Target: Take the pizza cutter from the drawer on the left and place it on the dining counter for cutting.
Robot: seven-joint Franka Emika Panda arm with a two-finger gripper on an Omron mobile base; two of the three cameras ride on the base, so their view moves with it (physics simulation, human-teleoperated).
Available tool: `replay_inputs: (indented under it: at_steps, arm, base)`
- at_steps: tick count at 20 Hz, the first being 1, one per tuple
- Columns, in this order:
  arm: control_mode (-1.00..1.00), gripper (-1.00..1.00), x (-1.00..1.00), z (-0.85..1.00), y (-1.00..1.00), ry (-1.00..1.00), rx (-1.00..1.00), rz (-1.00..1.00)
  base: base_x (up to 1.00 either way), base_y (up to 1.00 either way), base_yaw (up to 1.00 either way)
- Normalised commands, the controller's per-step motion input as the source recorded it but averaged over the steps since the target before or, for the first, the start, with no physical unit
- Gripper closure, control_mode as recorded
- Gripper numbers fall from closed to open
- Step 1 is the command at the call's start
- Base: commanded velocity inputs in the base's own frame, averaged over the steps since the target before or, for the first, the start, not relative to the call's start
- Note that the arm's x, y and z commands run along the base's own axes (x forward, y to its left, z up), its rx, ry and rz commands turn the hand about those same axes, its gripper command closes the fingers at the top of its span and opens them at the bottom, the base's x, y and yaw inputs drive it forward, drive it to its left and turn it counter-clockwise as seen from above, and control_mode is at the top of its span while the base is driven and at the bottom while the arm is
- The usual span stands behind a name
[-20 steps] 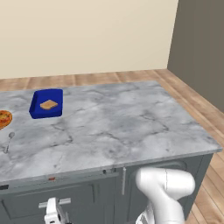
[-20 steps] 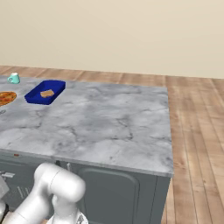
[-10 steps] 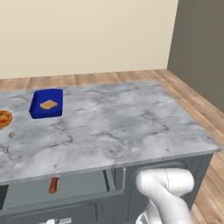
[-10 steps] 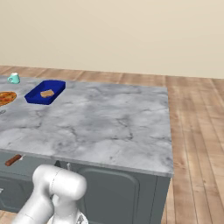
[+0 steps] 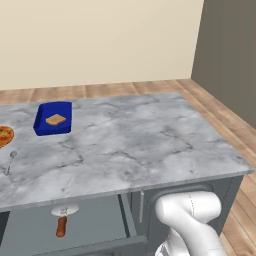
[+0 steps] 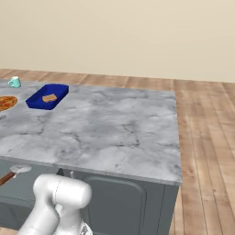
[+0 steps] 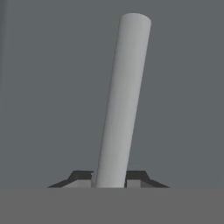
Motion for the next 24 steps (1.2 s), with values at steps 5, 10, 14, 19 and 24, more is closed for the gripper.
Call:
replay_inputs:
  at_steps: [5, 10, 14, 19, 24]
  arm:
    - [-1.00, 1.00, -0.65, 0.00, 0.06, 0.00, 0.00, 0.00]
    - [-1.00, 1.00, -0.65, 0.00, 0.08, 0.00, 0.00, 0.00]
    - [-1.00, 1.00, -0.62, 0.00, 0.08, 0.00, 0.00, 0.00]
    - [-1.00, 1.00, -0.30, 0.00, 0.02, 0.00, 0.00, 0.00]
    - [-1.00, 1.00, 0.00, 0.00, 0.00, 0.00, 0.00, 0.00]
  base:
    - [0.00, 0.00, 0.00]
    - [0.00, 0.00, 0.00]
    - [0.00, 0.00, 0.00]
    - [0.00, 0.00, 0.00]
    - [0.00, 0.00, 0.00]
